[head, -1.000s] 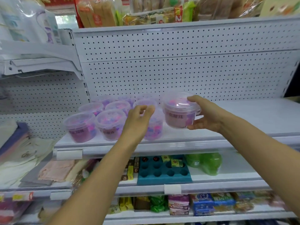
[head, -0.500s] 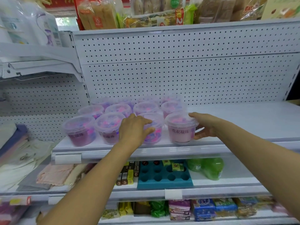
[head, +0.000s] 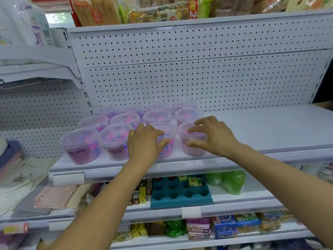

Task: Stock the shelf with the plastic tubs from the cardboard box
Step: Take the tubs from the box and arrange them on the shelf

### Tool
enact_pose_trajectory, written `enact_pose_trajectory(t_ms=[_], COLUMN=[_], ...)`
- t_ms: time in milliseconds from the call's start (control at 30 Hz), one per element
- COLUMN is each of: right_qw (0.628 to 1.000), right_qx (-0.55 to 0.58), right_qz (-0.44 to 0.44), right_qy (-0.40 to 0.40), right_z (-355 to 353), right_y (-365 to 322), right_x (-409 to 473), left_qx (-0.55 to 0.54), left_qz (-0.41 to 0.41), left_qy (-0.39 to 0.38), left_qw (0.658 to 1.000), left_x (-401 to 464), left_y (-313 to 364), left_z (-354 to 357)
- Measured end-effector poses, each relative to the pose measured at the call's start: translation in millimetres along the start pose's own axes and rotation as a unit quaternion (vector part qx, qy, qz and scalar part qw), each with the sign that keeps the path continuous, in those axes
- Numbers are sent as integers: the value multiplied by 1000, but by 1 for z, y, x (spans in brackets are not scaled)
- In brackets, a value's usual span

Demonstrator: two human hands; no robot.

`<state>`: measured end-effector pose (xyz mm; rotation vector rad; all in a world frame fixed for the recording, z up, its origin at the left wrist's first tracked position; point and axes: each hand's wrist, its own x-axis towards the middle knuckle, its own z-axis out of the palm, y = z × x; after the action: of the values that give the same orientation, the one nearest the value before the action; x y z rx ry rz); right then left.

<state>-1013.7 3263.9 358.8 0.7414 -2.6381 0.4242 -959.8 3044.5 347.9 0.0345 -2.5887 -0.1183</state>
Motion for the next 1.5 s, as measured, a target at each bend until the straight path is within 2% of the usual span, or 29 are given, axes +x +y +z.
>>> enact_pose_trajectory(t_ms=[67, 267, 433, 533, 633, 767, 867, 1133, 1367, 1500], right_qw=[998, 1000, 999, 995, 988, 981, 978, 965, 933, 899], right_qx=[-50, -6, -34, -50, -44, -52, -61, -90, -62, -11], right_qz=[-24, -8, -9, -9, 32, 80, 112, 232, 355, 426], right_qy=[-12, -7, 11, 87, 143, 169, 168, 89, 13, -99], right_z=[4, 5, 15, 19, 21, 16, 8, -34, -26, 15], right_y=[7, 20, 16, 21, 25, 43, 69, 192, 296, 327], right_x=[-2, -10, -24, -51, -89, -148, -198, -352, -489, -548], left_qx=[-3, -9, -1, -20, -65, -139, -193, -255, -279, -244], left_qz=[3, 9, 20, 64, 136, 193, 233, 299, 246, 208], left_qy=[5, 4, -2, 13, 41, 66, 48, -109, -301, -405], left_qw=[1000, 1000, 1000, 998, 988, 969, 952, 913, 878, 856], left_x=[-1, -1, -3, -13, -31, -55, -73, -144, -220, -257], left_y=[-1, -3, -2, 9, 35, 86, 135, 302, 420, 455], left_z=[1, 4, 9, 17, 24, 32, 45, 116, 195, 247])
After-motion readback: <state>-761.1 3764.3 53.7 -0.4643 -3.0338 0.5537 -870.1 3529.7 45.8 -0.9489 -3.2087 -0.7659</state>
